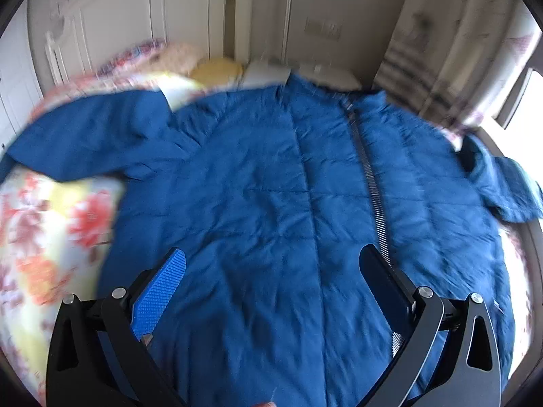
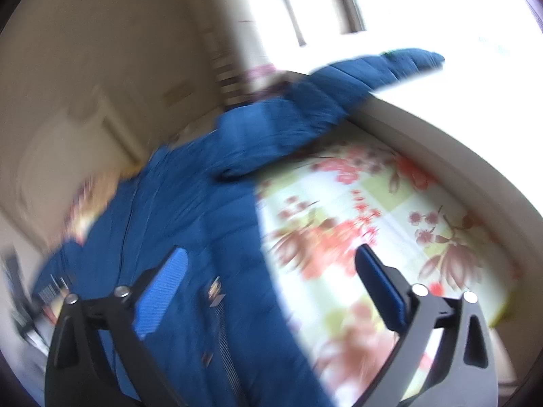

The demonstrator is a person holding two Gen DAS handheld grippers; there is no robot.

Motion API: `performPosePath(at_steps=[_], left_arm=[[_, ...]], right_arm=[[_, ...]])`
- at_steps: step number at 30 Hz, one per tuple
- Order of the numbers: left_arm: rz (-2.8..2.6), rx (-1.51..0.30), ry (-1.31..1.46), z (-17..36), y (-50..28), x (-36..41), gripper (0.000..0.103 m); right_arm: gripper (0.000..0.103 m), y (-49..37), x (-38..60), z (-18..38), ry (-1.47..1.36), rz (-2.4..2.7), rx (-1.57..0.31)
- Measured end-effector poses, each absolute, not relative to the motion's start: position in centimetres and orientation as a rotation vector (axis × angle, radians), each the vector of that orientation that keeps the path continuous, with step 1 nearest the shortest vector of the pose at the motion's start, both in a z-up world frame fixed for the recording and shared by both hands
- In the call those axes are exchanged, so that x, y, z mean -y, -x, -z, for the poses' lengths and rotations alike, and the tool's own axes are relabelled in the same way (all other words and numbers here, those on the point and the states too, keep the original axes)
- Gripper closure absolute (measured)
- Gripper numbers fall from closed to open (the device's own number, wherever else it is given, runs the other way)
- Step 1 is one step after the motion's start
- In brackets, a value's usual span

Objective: Fold large clothes

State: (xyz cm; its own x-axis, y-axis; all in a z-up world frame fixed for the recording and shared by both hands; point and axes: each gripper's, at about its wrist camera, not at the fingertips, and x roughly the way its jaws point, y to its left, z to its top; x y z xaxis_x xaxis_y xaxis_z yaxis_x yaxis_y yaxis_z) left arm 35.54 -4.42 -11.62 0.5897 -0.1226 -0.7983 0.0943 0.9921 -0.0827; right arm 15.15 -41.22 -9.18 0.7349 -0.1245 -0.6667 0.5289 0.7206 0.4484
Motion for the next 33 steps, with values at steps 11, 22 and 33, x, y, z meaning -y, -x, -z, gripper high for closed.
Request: performPosePath(at_steps=[11,22,33], left_arm=[[0.115,-0.952,-0.047,16.2,-38.1,5.3,0.004],[0.129,-0.948,-0.031,16.2,-38.6,4.9,0.004],[0.144,-0.938,0.002,16.0,-38.4,4.4,0.004]], right_arm=[[0.016,-25.0,52.5,13.3,-0.789,0.499,-0.615],[0.093,-33.8,49.3,7.6,-0.466,0.492,-0.506],[0.063,-42.9,22.0,9.9,0.016,-0.242,-0.772]])
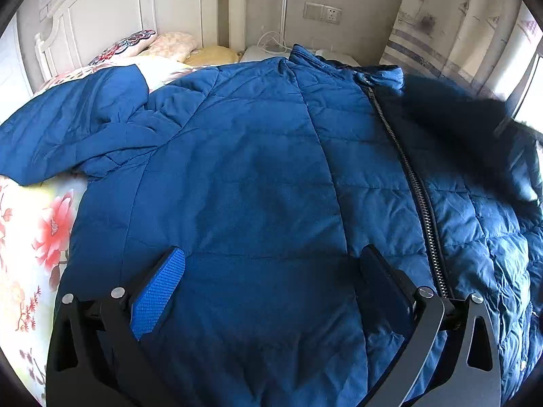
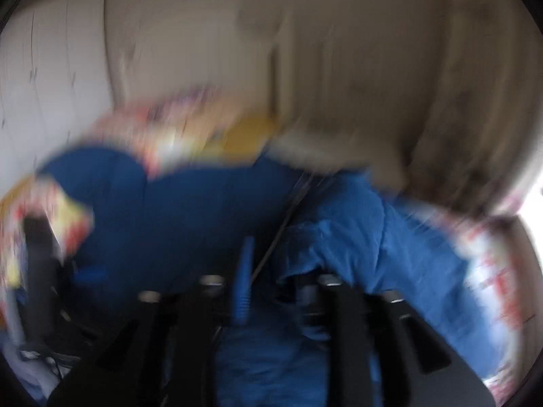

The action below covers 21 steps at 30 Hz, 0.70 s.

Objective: Fold large clothes

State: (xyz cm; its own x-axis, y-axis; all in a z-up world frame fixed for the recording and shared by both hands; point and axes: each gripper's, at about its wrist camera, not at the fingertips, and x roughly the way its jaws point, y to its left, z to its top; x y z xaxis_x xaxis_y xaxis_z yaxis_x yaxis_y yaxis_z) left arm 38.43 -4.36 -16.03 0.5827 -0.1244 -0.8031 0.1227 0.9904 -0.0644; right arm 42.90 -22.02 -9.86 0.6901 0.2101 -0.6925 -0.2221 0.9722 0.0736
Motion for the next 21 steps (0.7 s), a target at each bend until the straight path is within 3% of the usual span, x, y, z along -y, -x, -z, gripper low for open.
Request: performPosePath(at_steps=[1,2,4,7,13,19,21], left_arm=[[0.146,-0.937,0.006,16.0,-38.4,4.3,0.004],[0.148,-0.936,0.009,16.0,-38.4,4.2,0.004],[0.15,-0.934,0.012,16.0,-38.4,4.2,0.004],[0.151,-0.933,0.015,16.0,-38.4,4.2,0.004],[0.155,-0.93,0.023,15.9,-38.4,4.1,0.004],[0.153,-0.93,0.019,15.9,-38.4,4.2,0.004],[0.152,-0.93,0.018,15.9,-38.3,4.2,0.004]], right_arm=[[0.046,-43.6,22.0,11.9,-0.02,-0.267,-0.852],[0.04,-43.8,22.3,13.7,-0.058,-0.267,-0.911],[0.039,-42.8,23.0,14.6,-0.097,-0.262,-0.911],[0.031,-39.5,26.0,13.2,-0.256,-0.297,-0.903],[0.03,-31.2,36.2,9.9,-0.516,-0.155,-0.667],[0.027,-29.1,48.6,17.0,-1.122,0.022,-0.669],[0.026,-30.1,49.4,18.1,-1.179,0.01,-0.653]])
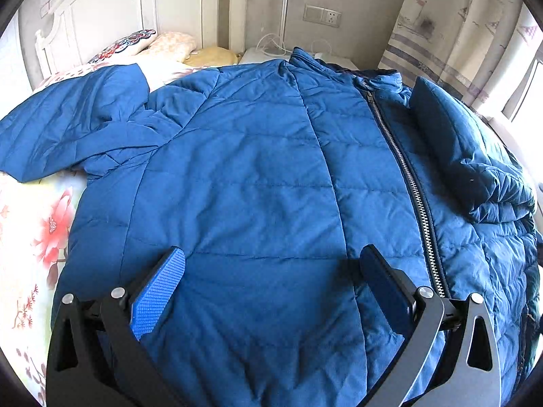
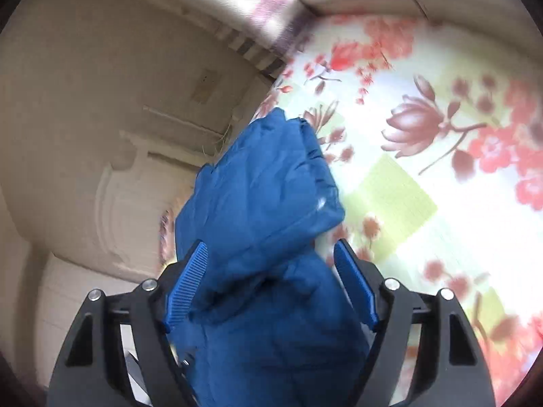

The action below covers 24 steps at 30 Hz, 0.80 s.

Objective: Fold large clothes

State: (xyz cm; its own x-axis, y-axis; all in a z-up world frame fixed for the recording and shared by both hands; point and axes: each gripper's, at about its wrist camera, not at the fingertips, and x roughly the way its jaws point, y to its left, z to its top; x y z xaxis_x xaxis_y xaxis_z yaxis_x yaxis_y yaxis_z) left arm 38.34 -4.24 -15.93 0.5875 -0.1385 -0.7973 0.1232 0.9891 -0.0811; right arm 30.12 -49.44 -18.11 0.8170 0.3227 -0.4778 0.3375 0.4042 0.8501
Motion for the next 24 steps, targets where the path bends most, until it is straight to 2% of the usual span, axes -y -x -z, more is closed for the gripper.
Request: performPosePath(at_steps=[3,5,7,9,10,12,14,15,18,22,24], left_arm=[[0.153,-0.93,0.018,15.9,-38.4,4.2,0.004],[0.154,-0.929,0.021,15.9,-38.4,4.1,0.004],[0.154,-0.923,0.032,15.9,-38.3,4.0,0.004],[0.156,-0.91,0.063,15.7,-38.2,3.5,0.004],[0.161,-0.9,0.098,15.6,-38.1,3.0,0.004],[0.161,-0.875,0.157,15.3,-37.9,2.1,0.004],[0.162,-0.834,0.226,14.9,-37.5,0.8,0.004],[0.177,-0.819,0.266,14.7,-37.3,0.2,0.004],[0.214,-0.798,0.352,14.6,-37.0,-1.2,0.004],[0.232,-0.783,0.413,14.6,-36.9,-1.9,0.004],[0.246,-0.777,0.422,14.5,-37.0,-1.9,0.004]], right_arm=[[0.028,-32.2,50.2,18.3,-1.192,-0.004,-0.622],[0.074,-33.5,49.5,16.7,-1.088,0.066,-0.61],[0.08,-34.3,47.1,13.1,-0.917,0.089,-0.55],[0.082,-35.8,41.8,9.0,-0.751,0.008,-0.493],[0.082,-36.2,39.5,7.6,-0.682,-0.045,-0.49],[0.069,-38.1,32.7,4.5,-0.474,-0.231,-0.529],[0.026,-39.3,26.9,3.4,-0.334,-0.428,-0.591],[0.023,-39.4,24.7,3.3,-0.291,-0.497,-0.601],[0.022,-39.1,23.2,3.4,-0.294,-0.546,-0.598],[0.022,-36.9,29.7,5.4,-0.512,-0.403,-0.546],[0.026,-35.1,33.6,6.8,-0.557,-0.263,-0.546]])
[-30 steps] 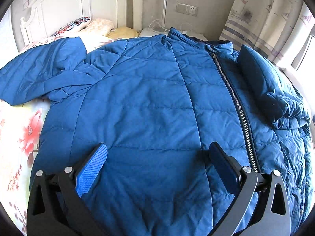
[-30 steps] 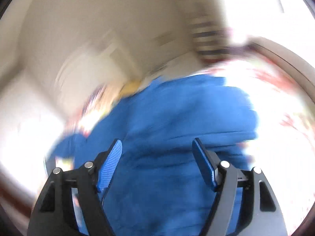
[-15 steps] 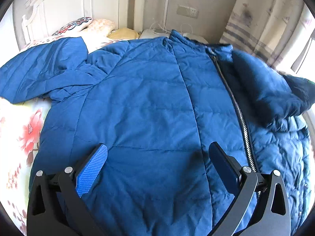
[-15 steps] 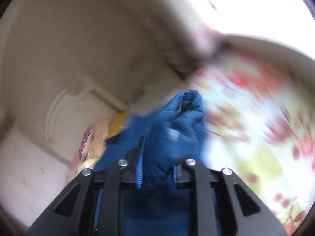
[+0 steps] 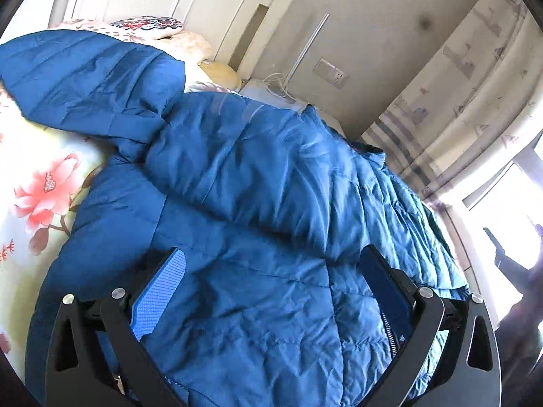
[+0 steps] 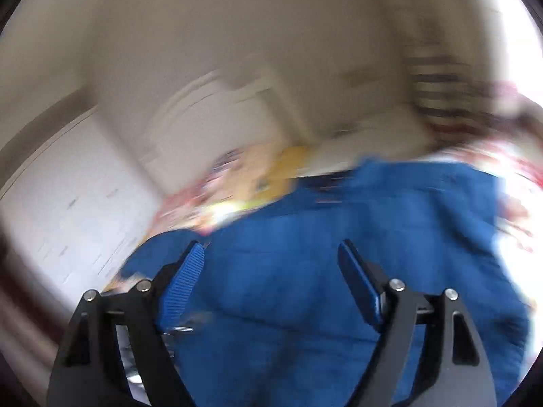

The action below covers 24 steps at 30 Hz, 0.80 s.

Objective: Fold large clothes

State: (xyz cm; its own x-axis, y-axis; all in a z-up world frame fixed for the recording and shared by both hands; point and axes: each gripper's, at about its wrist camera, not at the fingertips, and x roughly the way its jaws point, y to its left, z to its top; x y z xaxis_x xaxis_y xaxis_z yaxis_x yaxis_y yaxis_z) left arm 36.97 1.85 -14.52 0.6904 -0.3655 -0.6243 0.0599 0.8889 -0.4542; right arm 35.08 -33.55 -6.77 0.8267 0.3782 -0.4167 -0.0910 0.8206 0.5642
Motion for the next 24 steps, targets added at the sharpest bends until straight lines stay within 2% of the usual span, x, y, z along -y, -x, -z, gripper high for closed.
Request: performPosePath(at_steps=[2,8,13,18,19,20,22,24], left_arm=[[0.252,-0.778,0.416,14.5,-36.9,-1.6,0.004],[0.264,-0.837,0.497,15.2,-37.9,-2.3,0.004],[0.248,-0.916,0.694,15.4,-40.4,-4.2,0.004],[0.184,-0.966,0.685,15.5,-44.5,-2.9,0.008],[0.177,-0.966,0.676,15.6,-45.2,-2.4,0.02],[0.166,-0.967,0.668,15.7,-45.8,-2.0,0.023],[0.188,-0.991,0.675,15.9,-46.4,-1.2,0.066],[0.234,-1.016,0.728,16.4,-46.2,-1.2,0.078]], right_arm=[[0.029,-33.2,36.7,8.6,-0.531,-0.105,-0.572],[0.029,-30.1,39.8,14.8,-0.371,0.148,-0.707],[0.029,-30.2,37.2,16.0,-0.145,0.22,-0.812],[0.029,-31.5,35.8,16.1,-0.032,0.279,-0.859],[0.029,-32.6,35.6,16.1,-0.008,0.291,-0.858],[0.029,-33.5,35.7,16.0,0.011,0.3,-0.859],[0.03,-35.3,36.2,16.4,0.029,0.3,-0.876],[0.052,-35.7,36.2,16.3,0.04,0.293,-0.855]])
